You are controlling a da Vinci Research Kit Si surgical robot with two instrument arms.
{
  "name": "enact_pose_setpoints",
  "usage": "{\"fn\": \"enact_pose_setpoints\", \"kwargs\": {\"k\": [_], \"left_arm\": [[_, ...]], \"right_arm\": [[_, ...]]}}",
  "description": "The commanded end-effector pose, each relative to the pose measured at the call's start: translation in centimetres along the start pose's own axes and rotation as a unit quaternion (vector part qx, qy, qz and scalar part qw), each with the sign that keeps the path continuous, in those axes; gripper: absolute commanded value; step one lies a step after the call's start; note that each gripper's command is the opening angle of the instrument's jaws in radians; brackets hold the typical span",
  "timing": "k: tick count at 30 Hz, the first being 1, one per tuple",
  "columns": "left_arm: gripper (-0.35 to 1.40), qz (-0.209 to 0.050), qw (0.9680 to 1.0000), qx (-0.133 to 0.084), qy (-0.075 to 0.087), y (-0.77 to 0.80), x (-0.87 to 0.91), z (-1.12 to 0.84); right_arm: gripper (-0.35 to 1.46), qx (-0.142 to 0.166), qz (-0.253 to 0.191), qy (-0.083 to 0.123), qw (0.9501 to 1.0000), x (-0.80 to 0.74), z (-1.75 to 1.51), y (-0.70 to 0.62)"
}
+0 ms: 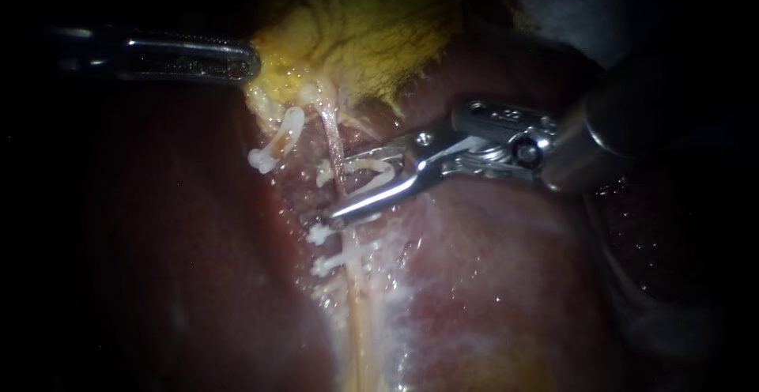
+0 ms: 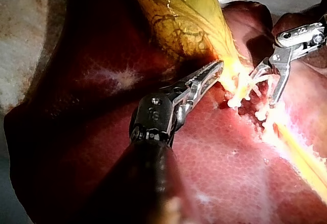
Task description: Clipping third clip right tube
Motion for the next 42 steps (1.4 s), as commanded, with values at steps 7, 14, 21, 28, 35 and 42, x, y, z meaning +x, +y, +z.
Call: {"fn": "enact_pose_setpoints", "kwargs": {"k": [7, 14, 21, 28, 35, 42], "left_arm": [[-0.35, 0.0, 1.0, 0.0, 0.0, 0.0, 0.0, 0.0], [-0.35, 0.0, 1.0, 0.0, 0.0, 0.0, 0.0, 0.0], [-0.35, 0.0, 1.0, 0.0, 0.0, 0.0, 0.0, 0.0], [-0.35, 0.0, 1.0, 0.0, 0.0, 0.0, 0.0, 0.0], [-0.35, 0.0, 1.0, 0.0, 0.0, 0.0, 0.0, 0.0], [-0.35, 0.0, 1.0, 0.0, 0.0, 0.0, 0.0, 0.0]], "right_arm": [[0.51, 0.023, 0.013, 0.039, 0.9989, 0.15, 0.08, -0.06], [0.46, 0.026, 0.018, 0.045, 0.9985, 0.32, 0.06, -0.12], [0.18, 0.027, 0.018, 0.045, 0.9985, 0.31, 0.04, -0.12], [-0.19, 0.027, 0.018, 0.044, 0.9985, 0.31, 0.03, -0.13], [-0.35, 0.028, 0.018, 0.044, 0.9985, 0.3, 0.02, -0.15], [-0.35, 0.026, 0.019, 0.04, 0.9987, 0.31, 0.02, -0.16]]}}
